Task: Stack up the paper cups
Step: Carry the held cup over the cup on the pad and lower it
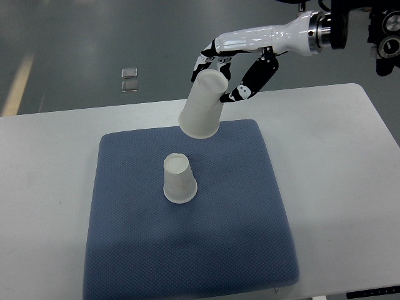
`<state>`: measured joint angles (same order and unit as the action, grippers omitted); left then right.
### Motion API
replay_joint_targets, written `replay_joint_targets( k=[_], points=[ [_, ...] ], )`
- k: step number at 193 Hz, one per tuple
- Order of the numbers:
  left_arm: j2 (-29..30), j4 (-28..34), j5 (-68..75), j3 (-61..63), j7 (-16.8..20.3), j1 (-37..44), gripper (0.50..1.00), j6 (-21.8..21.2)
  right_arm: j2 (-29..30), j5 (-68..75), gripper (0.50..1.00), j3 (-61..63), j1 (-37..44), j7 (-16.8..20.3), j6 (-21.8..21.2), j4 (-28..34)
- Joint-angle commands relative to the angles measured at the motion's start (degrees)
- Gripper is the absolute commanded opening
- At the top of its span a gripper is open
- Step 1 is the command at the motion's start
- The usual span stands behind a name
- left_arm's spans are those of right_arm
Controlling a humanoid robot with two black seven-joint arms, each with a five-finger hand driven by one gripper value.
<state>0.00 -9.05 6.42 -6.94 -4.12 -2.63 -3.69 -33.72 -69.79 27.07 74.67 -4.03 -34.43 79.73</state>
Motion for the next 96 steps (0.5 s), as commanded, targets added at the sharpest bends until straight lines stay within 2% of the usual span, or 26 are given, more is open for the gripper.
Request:
replay_joint_targets(
  k=[1, 41, 96],
  points=[
    [0.0, 0.0, 0.0, 0.0, 0.0, 0.0, 1.000, 0.0, 2.9, -0.2, 0.500, -0.5, -0.2, 0.6, 0.1, -0.4],
    [0.0, 0.0, 0.0, 0.0, 0.0, 0.0, 1.000, 0.0, 7.8, -1.7, 0.500, -1.0, -0.9, 0.9, 0.1, -2.3],
    [0.0, 0.0, 0.0, 0.0, 0.0, 0.0, 1.000, 0.0, 9.0, -3.9, 0.502, -1.8, -2.2, 2.4, 0.0, -2.4]
  ],
)
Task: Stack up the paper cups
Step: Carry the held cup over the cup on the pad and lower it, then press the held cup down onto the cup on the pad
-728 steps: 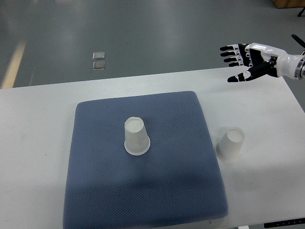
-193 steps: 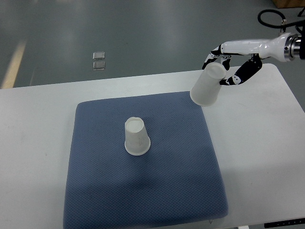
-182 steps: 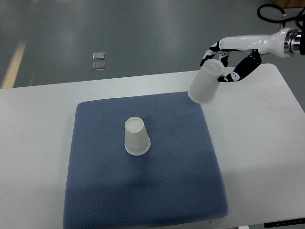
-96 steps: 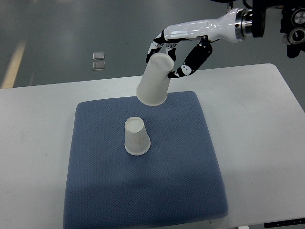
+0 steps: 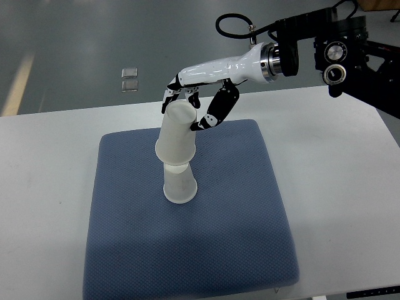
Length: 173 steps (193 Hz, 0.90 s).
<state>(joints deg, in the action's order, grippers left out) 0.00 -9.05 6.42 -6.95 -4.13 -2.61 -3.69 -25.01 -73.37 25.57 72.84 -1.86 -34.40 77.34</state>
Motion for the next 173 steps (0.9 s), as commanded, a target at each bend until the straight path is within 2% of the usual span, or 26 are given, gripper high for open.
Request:
replay_joint_targets(
  k=[1, 97, 173],
  points=[
    [0.0, 0.0, 0.0, 0.0, 0.0, 0.0, 1.000, 0.0, 0.3, -0.3, 0.502, -0.3, -0.3, 0.3, -0.1, 0.0],
    [0.0, 0.0, 0.0, 0.0, 0.0, 0.0, 1.000, 0.0, 2.0, -2.4, 0.502, -0.3, -1.9, 0.4, 0.1, 0.0],
    [0.0, 0.0, 0.0, 0.0, 0.0, 0.0, 1.000, 0.0, 3.3, -2.5, 0.502, -0.3, -3.2, 2.0, 1.2, -0.1]
  ],
)
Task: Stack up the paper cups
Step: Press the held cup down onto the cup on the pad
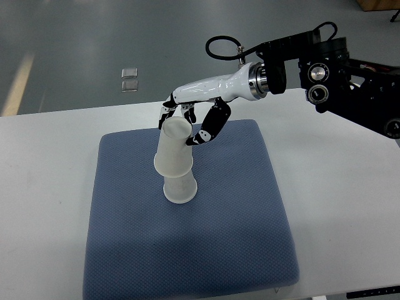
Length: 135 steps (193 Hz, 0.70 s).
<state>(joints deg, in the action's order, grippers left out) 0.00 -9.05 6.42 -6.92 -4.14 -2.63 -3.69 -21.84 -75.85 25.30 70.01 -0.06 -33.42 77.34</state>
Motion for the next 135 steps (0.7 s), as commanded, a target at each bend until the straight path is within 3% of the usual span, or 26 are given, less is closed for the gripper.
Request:
replay_joint_targets(
  k=[1, 100, 135],
  points=[
    [0.0, 0.0, 0.0, 0.0, 0.0, 0.0, 1.000, 0.0, 0.1, 0.0, 0.502, 0.0, -0.4, 0.2, 0.2, 0.0],
    [0.0, 0.0, 0.0, 0.0, 0.0, 0.0, 1.000, 0.0, 1.1, -3.8, 0.519, 0.0, -1.9, 0.8, 0.5, -0.1],
    [0.0, 0.0, 0.0, 0.0, 0.0, 0.0, 1.000, 0.0, 1.4, -3.8, 0.562, 0.0, -2.2, 0.8, 1.2, -0.1]
  ],
)
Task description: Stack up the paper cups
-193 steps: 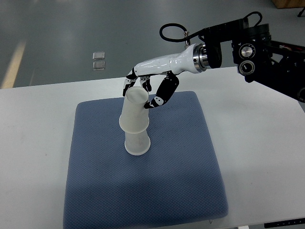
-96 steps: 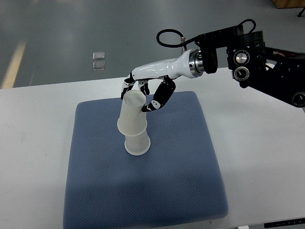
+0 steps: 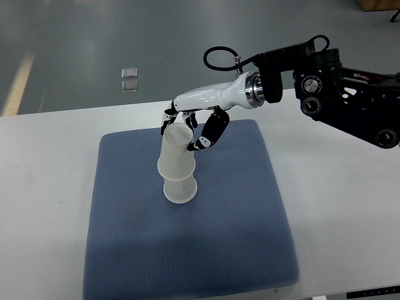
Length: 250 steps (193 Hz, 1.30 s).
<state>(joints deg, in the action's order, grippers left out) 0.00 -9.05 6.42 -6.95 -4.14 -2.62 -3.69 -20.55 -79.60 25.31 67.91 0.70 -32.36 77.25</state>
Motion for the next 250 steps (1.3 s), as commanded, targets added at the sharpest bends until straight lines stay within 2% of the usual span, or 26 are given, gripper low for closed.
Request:
replay_joint_targets(
  k=[1, 22, 30, 35, 37, 38, 44, 54, 69, 148, 197, 220, 237, 250],
  points=[
    [0.0, 0.0, 0.0, 0.0, 0.0, 0.0, 1.000, 0.0, 0.2, 0.0, 0.568, 0.0, -0.1, 0.0, 0.2, 0.0],
    [0.0, 0.0, 0.0, 0.0, 0.0, 0.1, 1.000, 0.0, 0.2, 0.0, 0.621, -0.1, -0.4, 0.1, 0.1, 0.1],
    [0.0, 0.0, 0.0, 0.0, 0.0, 0.0, 1.000, 0.0, 0.2, 0.0, 0.668, -0.1, -0.7, 0.1, 0.1, 0.0],
    [0.0, 0.0, 0.0, 0.0, 0.0, 0.0, 1.000, 0.0, 0.2, 0.0, 0.731, -0.1, -0.8, 0.1, 0.0, 0.1],
    [0.0, 0.0, 0.0, 0.0, 0.0, 0.0, 1.000, 0.0, 0.2, 0.0, 0.731, -0.1, -0.8, 0.1, 0.0, 0.1],
    [0.0, 0.0, 0.0, 0.0, 0.0, 0.1, 1.000, 0.0, 0.2, 0.1, 0.752, 0.0, -0.8, 0.0, -0.1, 0.1],
    [0.0, 0.0, 0.0, 0.0, 0.0, 0.0, 1.000, 0.0, 0.1, 0.1, 0.793, 0.0, -1.0, 0.0, -0.2, 0.1],
    [0.0, 0.0, 0.0, 0.0, 0.0, 0.0, 1.000, 0.0, 0.1, 0.1, 0.850, 0.0, -1.4, 0.0, -0.3, 0.1],
    [0.0, 0.0, 0.0, 0.0, 0.0, 0.0, 1.000, 0.0, 0.1, 0.1, 0.903, 0.0, -1.5, 0.0, -0.3, 0.1],
    [0.0, 0.0, 0.0, 0.1, 0.0, 0.0, 1.000, 0.0, -1.2, 1.4, 0.913, 1.8, -1.5, 0.1, 0.5, -0.4],
    [0.0, 0.0, 0.0, 0.0, -0.1, 0.0, 1.000, 0.0, -1.0, 7.7, 0.913, 15.6, -6.4, 0.3, 2.9, -9.0],
    [0.0, 0.0, 0.0, 0.0, 0.0, 0.0, 1.000, 0.0, -0.6, 12.5, 0.911, 22.5, -10.6, 1.4, 7.3, -13.9],
    [0.0, 0.0, 0.0, 0.0, 0.0, 0.0, 1.000, 0.0, -0.3, 17.8, 0.911, 26.3, -14.2, 1.6, 13.3, -17.3],
    [0.0, 0.0, 0.0, 0.0, 0.0, 0.0, 1.000, 0.0, -0.2, 23.7, 0.911, 27.3, -16.7, 1.6, 19.5, -20.0]
  ],
)
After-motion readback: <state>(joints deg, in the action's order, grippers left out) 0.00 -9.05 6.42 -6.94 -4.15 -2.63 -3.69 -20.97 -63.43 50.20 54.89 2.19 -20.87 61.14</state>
